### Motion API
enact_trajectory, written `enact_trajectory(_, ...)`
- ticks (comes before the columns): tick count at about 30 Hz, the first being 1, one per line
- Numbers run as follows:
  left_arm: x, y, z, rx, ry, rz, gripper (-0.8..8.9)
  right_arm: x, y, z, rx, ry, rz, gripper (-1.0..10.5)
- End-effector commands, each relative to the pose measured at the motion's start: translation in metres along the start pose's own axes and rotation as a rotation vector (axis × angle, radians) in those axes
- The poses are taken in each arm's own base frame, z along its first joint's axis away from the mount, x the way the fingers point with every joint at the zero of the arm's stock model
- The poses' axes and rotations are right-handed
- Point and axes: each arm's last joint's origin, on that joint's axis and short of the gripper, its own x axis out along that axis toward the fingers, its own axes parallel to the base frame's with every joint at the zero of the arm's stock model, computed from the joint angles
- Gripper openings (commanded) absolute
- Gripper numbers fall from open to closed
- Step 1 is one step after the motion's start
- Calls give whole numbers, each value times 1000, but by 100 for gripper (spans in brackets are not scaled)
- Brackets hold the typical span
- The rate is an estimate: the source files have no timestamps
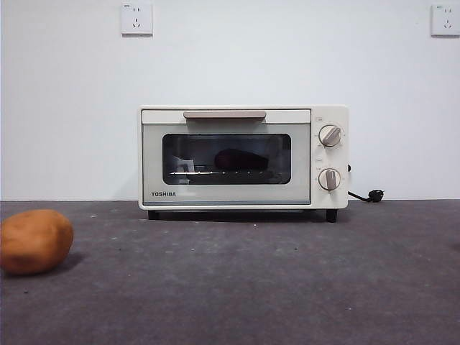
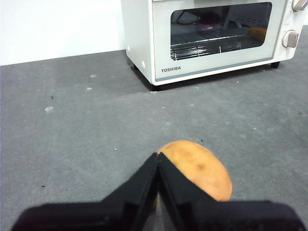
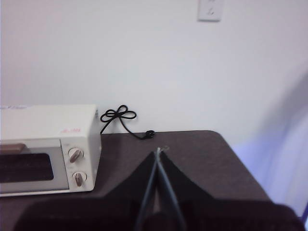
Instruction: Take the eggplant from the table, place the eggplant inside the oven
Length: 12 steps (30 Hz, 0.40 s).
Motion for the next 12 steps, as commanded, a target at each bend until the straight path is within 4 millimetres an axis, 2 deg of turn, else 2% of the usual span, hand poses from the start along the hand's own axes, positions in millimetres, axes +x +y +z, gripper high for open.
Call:
enact_trajectory(1, 1, 0, -2, -12, 2, 6, -4, 25, 6, -39, 33, 41, 7, 2)
enact_trajectory(7, 1, 0, -2, -11, 2, 6, -4, 51, 14, -109, 49, 76, 8, 2)
enact_trajectory(12, 1, 0, -2, -11, 2, 6, -4, 68, 20, -158, 59, 113, 9, 2)
